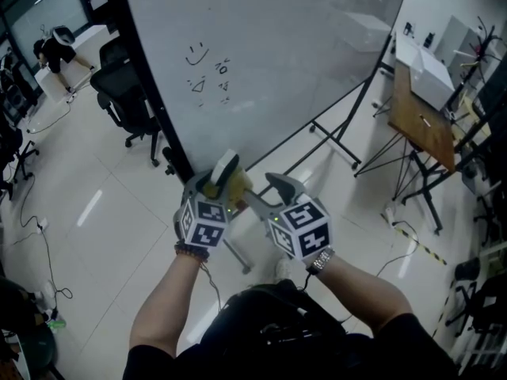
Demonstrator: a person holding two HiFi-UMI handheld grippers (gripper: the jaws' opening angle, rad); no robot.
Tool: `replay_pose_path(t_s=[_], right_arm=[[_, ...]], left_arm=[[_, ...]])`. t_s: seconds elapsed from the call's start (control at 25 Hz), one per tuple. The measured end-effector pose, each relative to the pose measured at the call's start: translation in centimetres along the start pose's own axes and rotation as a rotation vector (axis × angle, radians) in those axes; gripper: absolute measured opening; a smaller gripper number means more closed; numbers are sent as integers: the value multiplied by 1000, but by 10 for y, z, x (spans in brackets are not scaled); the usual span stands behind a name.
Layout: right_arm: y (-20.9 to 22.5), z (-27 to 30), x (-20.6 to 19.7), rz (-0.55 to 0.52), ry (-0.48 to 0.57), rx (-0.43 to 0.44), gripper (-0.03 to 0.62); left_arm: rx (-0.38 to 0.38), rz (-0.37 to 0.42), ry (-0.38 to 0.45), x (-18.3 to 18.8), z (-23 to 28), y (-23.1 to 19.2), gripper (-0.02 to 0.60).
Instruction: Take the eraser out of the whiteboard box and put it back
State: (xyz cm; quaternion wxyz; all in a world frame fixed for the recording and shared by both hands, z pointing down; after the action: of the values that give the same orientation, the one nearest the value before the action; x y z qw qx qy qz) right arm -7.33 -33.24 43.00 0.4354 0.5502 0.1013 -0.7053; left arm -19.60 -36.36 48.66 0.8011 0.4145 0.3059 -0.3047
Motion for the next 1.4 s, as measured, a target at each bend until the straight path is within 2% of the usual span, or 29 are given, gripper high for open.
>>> replay_pose_path(t_s=[0.24, 0.64, 1.32, 1.4], right_arm=[[6, 4, -2, 12, -9, 9, 276], [4, 7, 1, 3, -16, 28, 276], [-14, -6, -10, 8, 11, -7, 265], [-16, -9, -10, 6, 19, -20, 256]], left_arm=[[30, 16, -44, -4, 7, 2, 176], [30, 8, -42, -5, 5, 3, 181], [-18, -33, 24, -1, -24, 15, 179], [-27, -43, 40, 0, -30, 16, 153]])
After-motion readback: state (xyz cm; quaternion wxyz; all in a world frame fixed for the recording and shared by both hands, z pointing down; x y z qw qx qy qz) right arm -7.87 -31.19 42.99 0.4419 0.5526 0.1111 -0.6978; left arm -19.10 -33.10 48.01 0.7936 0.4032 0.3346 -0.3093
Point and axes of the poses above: the fingertips, and each gripper's own axes: z forward along the fingers, y to its right, x out of its top, the point moved 4 cm from there along -z, backward along the fingers, and after that the axes turned 15 degrees about z, right-handed, at the moved point
